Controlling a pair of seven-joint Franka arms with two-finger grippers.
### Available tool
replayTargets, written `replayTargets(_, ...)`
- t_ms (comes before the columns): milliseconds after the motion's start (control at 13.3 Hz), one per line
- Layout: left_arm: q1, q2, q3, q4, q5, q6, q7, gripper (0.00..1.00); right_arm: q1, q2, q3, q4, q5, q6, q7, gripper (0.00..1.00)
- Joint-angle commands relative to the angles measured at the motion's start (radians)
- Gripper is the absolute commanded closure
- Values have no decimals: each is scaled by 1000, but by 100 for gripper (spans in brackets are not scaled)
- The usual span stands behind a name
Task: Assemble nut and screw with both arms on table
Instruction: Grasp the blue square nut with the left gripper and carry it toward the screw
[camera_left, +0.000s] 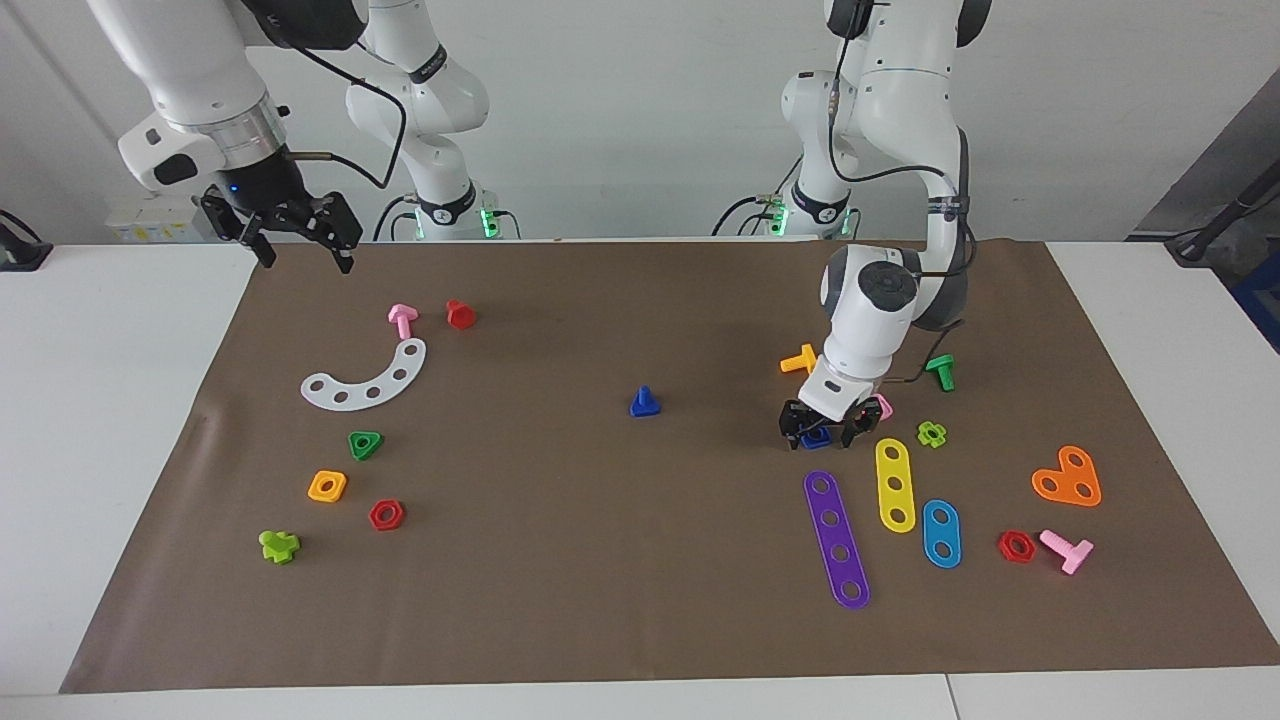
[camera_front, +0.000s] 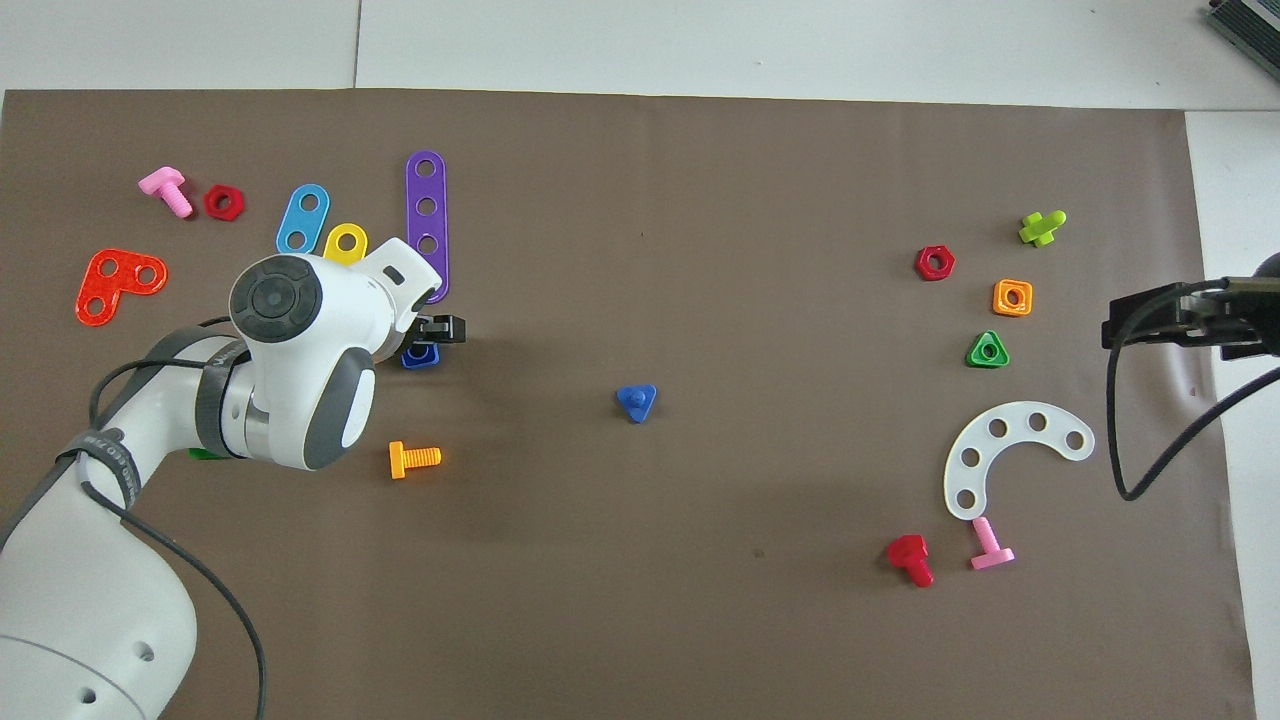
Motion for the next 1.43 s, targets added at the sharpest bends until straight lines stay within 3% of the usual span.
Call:
replayTargets(0, -31, -29, 18, -2, -6, -69, -31, 100, 2, -7, 2, 3, 15, -18, -27, 0)
replayTargets(300, -37, -52, 18, 98, 0, -179, -37, 100, -1, -7, 0, 3, 15, -21, -24, 0)
replayTargets(750, -147, -11, 12, 256, -1, -224, -129, 100, -6, -7, -1, 3, 15, -21, -24, 0)
replayTargets(1350, -377, 38, 17, 287, 2, -216, -313, 100, -4, -7, 0, 3, 15, -18, -30, 0)
